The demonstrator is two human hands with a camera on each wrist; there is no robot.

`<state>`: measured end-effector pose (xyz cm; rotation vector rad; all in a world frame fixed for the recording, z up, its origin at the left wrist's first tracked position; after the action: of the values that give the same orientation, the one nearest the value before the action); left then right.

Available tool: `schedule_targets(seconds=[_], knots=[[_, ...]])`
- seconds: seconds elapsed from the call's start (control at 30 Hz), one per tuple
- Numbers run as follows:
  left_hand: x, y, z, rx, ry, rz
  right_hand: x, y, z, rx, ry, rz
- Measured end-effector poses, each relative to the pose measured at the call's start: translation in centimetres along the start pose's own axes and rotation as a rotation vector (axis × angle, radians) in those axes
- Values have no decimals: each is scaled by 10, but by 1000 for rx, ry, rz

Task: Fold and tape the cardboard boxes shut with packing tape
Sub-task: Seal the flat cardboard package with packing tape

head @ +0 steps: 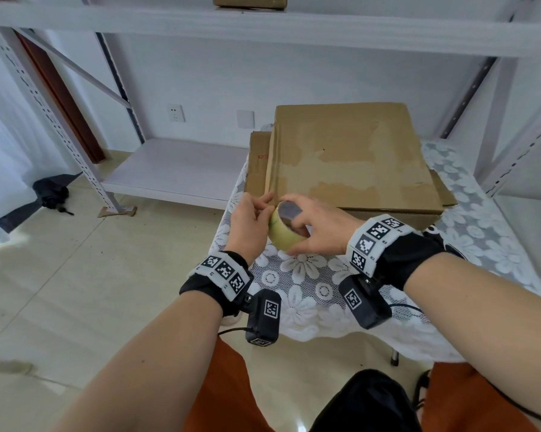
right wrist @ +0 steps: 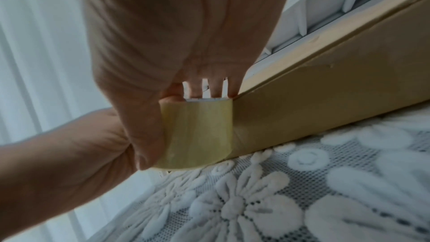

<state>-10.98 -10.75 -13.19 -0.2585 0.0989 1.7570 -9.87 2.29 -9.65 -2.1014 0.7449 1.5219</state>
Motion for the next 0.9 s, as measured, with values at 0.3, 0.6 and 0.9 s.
schedule_targets(seconds=[0.3, 0.6, 0.9], knots=[[3, 3, -6, -8, -16, -34, -8, -11, 8, 21, 106, 102], [1, 6, -10, -38, -70, -21, -14, -10, 15, 145, 27, 67], [-1, 0, -10, -17, -86, -6, -12, -15, 24, 293, -33, -1]])
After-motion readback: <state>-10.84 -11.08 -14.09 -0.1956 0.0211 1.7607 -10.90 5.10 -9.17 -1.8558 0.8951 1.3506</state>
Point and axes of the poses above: each hand's wrist, its own y-axis towards the middle knuckle, its own x-axis out of the palm, z = x × y, the point moved 7 cm from there along y, towards the middle knuckle, and after that the axes turned 14 degrees about -x, right-handed, at the moved point
